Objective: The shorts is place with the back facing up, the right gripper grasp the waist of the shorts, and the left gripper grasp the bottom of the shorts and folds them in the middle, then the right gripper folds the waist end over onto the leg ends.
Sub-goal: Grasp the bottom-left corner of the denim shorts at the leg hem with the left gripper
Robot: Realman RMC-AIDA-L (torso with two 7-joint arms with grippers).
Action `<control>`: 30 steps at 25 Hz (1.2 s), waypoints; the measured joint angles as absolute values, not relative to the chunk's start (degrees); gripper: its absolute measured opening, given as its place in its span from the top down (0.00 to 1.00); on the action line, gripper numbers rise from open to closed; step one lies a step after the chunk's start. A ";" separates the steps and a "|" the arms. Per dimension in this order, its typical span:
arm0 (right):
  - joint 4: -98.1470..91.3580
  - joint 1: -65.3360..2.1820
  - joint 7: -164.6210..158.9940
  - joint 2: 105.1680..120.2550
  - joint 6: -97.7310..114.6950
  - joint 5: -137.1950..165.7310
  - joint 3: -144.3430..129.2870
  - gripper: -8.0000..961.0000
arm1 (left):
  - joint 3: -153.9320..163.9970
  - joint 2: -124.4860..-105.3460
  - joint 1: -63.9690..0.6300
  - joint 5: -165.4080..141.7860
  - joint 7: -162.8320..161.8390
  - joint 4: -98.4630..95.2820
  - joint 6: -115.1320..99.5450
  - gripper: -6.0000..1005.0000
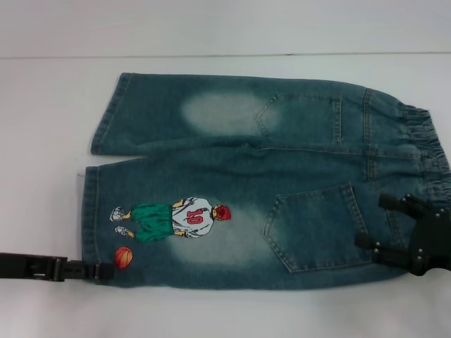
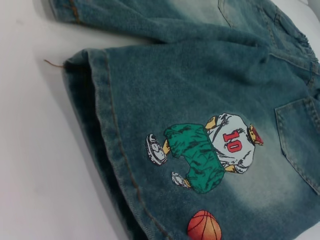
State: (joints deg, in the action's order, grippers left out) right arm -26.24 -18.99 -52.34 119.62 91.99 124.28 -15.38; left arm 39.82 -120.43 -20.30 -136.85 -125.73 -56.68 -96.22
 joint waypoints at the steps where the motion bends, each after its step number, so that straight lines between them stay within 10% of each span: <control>1: -26.24 -18.98 -52.30 119.62 91.91 124.28 -15.38 0.02 | 39.80 -120.47 -20.48 -137.06 -125.75 -56.63 -96.27 0.14; 30: -26.25 -18.18 -52.12 119.62 90.96 124.28 -15.14 0.02 | 39.30 -121.71 -21.35 -139.19 -126.11 -59.74 -98.21 0.14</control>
State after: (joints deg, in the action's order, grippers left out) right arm -26.25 -18.18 -52.12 119.62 90.96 124.28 -15.14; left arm 39.30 -121.71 -21.35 -139.19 -126.11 -59.74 -98.21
